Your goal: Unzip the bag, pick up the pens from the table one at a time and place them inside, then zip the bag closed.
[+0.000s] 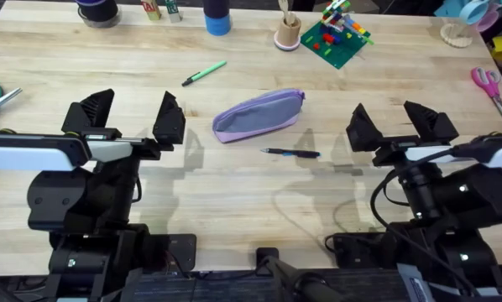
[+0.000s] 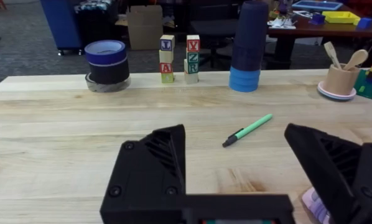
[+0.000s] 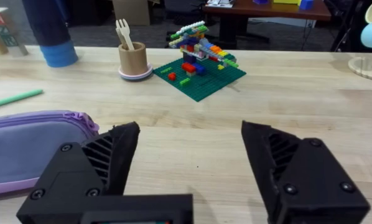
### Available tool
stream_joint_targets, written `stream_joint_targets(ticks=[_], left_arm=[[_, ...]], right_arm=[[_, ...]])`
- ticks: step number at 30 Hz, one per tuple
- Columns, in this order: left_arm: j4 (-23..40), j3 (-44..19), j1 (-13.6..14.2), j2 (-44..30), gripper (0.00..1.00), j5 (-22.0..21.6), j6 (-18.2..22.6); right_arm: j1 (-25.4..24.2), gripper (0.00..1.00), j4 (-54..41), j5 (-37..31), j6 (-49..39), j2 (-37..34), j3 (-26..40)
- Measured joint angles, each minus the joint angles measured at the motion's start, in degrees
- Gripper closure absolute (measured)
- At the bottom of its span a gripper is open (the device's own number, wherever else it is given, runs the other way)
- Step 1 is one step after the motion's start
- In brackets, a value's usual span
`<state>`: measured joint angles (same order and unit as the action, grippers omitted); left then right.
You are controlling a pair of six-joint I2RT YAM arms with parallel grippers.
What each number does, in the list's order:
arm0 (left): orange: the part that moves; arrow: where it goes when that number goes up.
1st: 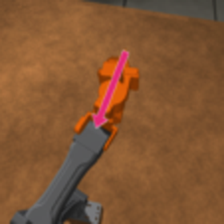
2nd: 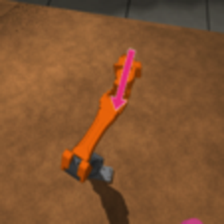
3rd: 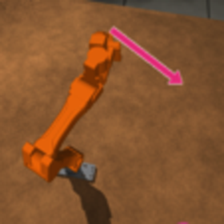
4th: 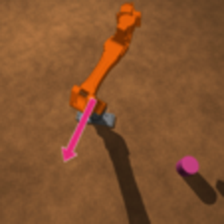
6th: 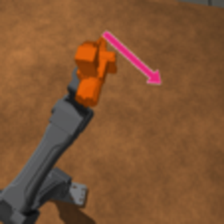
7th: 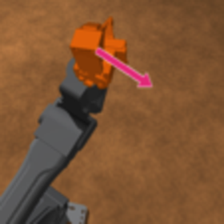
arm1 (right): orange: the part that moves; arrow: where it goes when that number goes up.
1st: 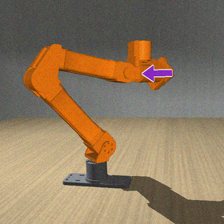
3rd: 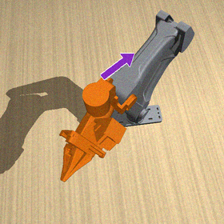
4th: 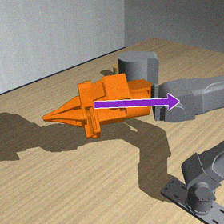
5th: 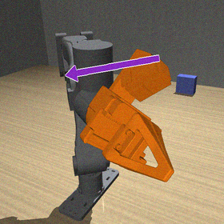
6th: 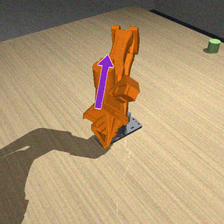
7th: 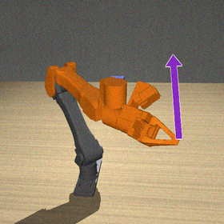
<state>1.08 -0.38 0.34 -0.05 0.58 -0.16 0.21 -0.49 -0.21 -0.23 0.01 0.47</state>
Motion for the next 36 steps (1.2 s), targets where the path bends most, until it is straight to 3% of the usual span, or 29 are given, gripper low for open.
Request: stream_joint_targets(ticks=[18, 22, 29, 36], left_arm=[[-0.69, -0.03, 0.0, 0.0, 0.007, 0.02, 0.18], [3.47, -1.92, 0.0, -0.01, 0.008, 0.07, 0.19], [17.93, -17.39, 0.0, -4.33, 0.007, 0.04, 0.18], [33.31, -36.82, 0.0, -15.82, 0.006, 0.24, 0.2]], right_arm=[[0.0, 0.005, 1.86, -0.27, 0.0, -0.02, -0.05], [0.0, 0.005, -5.05, -0.17, 0.0, -0.18, 2.52], [0.0, 0.006, -22.58, -0.15, 0.0, -8.91, 19.46], [0.0, 0.006, -41.05, 0.11, 0.0, -27.3, 41.7]])
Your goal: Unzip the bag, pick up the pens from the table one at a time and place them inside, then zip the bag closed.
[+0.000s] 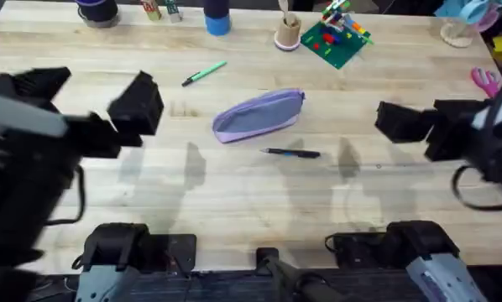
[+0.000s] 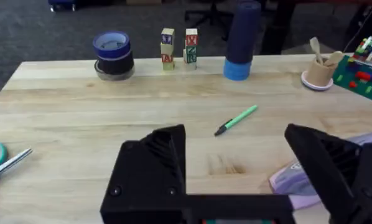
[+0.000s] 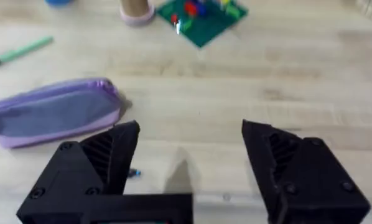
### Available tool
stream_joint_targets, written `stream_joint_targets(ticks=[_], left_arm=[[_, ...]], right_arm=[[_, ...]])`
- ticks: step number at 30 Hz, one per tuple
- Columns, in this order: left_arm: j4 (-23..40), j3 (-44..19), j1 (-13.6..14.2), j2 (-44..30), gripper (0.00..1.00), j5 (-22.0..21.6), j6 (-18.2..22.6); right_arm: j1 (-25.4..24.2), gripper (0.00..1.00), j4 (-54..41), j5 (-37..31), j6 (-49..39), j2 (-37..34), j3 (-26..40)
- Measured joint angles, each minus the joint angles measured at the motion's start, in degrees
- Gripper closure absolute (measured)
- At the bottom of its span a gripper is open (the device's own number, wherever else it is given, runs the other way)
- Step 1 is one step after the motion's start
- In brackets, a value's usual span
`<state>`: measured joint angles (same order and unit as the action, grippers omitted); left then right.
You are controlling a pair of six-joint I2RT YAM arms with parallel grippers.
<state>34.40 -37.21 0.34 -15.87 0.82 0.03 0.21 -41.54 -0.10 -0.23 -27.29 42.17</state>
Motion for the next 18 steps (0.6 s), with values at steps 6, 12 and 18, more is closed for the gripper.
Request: stream_joint_targets(ticks=[6, 12, 18], left_arm=[[10.79, -15.78, 0.0, -12.6, 0.007, 0.33, 0.0], [16.29, -22.19, 0.0, -19.25, 0.006, 2.69, 0.02], [17.11, -22.87, 0.0, -21.95, 0.007, 4.36, 1.03]], right_arm=[[0.0, 0.006, -16.99, 1.27, 0.0, -20.22, 20.88], [0.0, 0.006, -21.99, 1.89, 0.0, -28.92, 28.37], [0.0, 0.006, -22.01, 4.05, 0.02, -31.45, 28.83]])
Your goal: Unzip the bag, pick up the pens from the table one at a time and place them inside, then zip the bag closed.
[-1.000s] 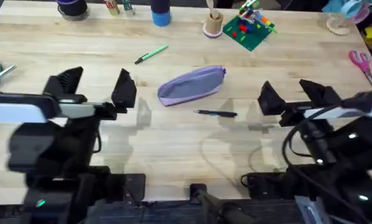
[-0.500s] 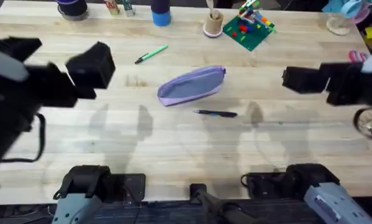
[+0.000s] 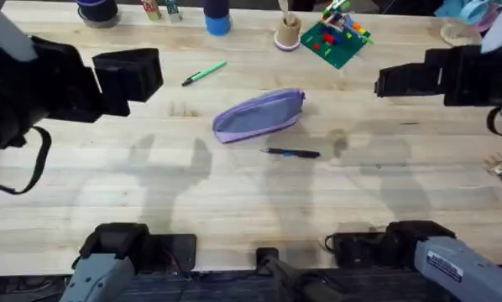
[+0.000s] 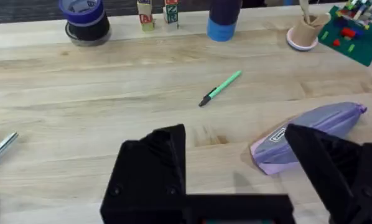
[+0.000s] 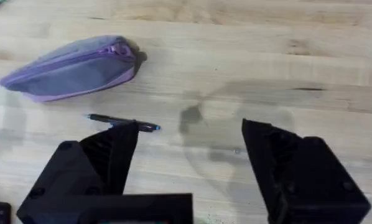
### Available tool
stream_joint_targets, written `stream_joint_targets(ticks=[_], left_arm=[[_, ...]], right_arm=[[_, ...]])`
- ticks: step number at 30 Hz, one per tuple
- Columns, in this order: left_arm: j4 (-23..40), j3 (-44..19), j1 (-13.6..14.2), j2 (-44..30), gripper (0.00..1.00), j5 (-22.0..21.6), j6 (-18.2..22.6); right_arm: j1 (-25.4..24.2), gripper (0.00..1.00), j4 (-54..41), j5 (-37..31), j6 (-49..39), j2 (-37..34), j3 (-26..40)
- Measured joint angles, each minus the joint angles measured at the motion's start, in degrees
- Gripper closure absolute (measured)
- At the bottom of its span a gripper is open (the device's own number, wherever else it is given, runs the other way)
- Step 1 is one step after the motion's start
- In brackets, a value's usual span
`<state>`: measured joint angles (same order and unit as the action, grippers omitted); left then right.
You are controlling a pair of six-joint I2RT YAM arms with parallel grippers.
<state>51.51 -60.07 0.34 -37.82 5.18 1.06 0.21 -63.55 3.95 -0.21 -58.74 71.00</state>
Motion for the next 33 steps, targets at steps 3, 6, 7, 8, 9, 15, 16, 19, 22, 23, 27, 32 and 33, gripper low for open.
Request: stream_joint_targets(ticks=[3, 6, 7, 8, 9, 15, 16, 19, 22, 23, 27, 32, 33], left_arm=[[0.03, 0.0, 0.0, 0.02, 0.007, 0.3, 0.77], [0.39, 0.0, 0.0, 0.0, 0.007, 0.78, 1.22], [0.39, 0.0, 0.0, 0.02, 0.007, 0.91, 1.39], [0.37, 0.0, 0.0, 0.01, 0.007, 1.05, 1.56], [0.42, 0.0, 0.0, 0.0, 0.007, 1.08, 1.59], [1.27, 0.0, 0.0, 0.02, 0.006, 2.85, 7.42], [1.99, 0.0, 0.0, 0.0, 0.007, 3.37, 9.49], [5.46, 0.0, 0.0, 0.0, 0.007, 6.0, 18.4], [10.2, 0.0, 0.0, 0.0, 0.007, 9.87, 30.1], [11.77, 0.0, 0.0, 0.01, 0.007, 11.05, 34.14], [16.56, 0.0, 0.0, 0.01, 0.006, 13.98, 48.25], [17.73, 0.0, 0.0, 0.01, 0.007, 16.32, 57.23], [17.73, 0.0, 0.0, 0.01, 0.008, 16.91, 58.13]], right_arm=[[0.0, 0.006, 0.09, 0.39, 0.0, 0.0, 0.05], [0.0, 0.006, 0.35, 0.41, -0.02, 0.02, 0.09], [0.0, 0.006, 0.32, 0.41, -0.02, 0.02, 0.09], [0.0, 0.006, 0.35, 0.41, -0.02, 0.0, 0.1], [0.0, 0.006, 0.35, 0.41, -0.02, 0.0, 0.09], [0.0, 0.006, 1.08, 0.41, -0.02, 0.02, 0.11], [0.0, 0.006, 1.19, 0.41, 0.0, 0.02, 0.11], [0.0, 0.006, 1.33, 0.41, 0.0, 0.02, 0.11], [0.0, 0.006, 1.37, 0.41, -0.02, 0.0, 0.11], [0.0, 0.006, 1.4, 0.41, -0.02, 0.01, 0.11], [0.0, 0.005, 2.04, 0.41, -0.01, 0.01, 0.11], [0.0, 0.006, 2.64, 0.41, 0.0, 0.01, 0.11], [0.0, 0.006, 3.02, 0.41, -0.02, 0.02, 0.11]])
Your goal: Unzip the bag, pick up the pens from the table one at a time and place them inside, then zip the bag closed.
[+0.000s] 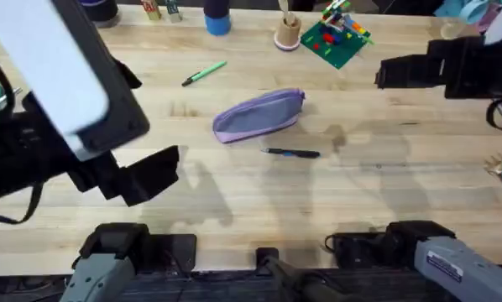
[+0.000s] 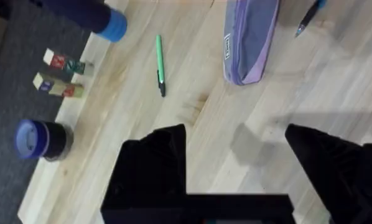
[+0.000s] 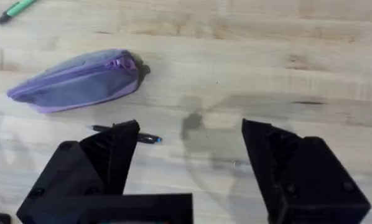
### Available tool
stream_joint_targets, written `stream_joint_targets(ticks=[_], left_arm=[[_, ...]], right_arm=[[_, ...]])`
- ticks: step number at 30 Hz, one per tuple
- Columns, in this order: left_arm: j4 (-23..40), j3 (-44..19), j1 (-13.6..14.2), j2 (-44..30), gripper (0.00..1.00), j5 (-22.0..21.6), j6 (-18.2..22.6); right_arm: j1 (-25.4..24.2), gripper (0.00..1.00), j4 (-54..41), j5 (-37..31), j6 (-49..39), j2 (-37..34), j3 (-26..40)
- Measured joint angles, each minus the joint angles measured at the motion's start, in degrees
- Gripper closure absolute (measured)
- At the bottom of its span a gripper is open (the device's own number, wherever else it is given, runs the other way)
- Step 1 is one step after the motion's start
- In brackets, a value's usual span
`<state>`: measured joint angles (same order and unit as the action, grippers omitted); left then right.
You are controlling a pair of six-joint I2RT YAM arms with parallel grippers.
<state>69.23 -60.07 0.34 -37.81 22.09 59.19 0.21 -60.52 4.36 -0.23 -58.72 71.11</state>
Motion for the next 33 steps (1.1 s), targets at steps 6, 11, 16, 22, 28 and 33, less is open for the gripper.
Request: stream_joint_targets(ticks=[6, 11, 16, 22, 28, 33], left_arm=[[0.0, 0.0, 0.0, 0.0, 0.007, 2.96, 2.82], [0.0, 0.0, 0.0, -0.01, 0.007, 3.91, 3.52], [0.0, 0.0, 0.0, 0.0, 0.007, 5.27, 3.7], [-0.07, 0.0, 0.0, -0.01, 0.007, 7.93, 3.88], [-0.83, 0.0, 0.0, -0.02, 0.008, 11.21, 3.85], [-0.87, -0.04, 0.0, -3.09, 0.007, 11.37, 3.39]], right_arm=[[0.0, 0.005, 1.13, 0.0, 0.02, -0.01, 0.0], [0.0, 0.006, 1.78, 0.0, 0.0, -0.02, 0.0], [0.0, 0.006, 1.76, 0.01, 0.01, 0.0, 0.0], [0.0, 0.005, 1.78, 0.0, 0.0, 0.0, 0.0], [0.0, 0.005, 1.78, 0.0, 0.0, 0.0, 0.0], [0.0, 0.006, 1.78, 0.02, 0.02, -0.02, 0.0]])
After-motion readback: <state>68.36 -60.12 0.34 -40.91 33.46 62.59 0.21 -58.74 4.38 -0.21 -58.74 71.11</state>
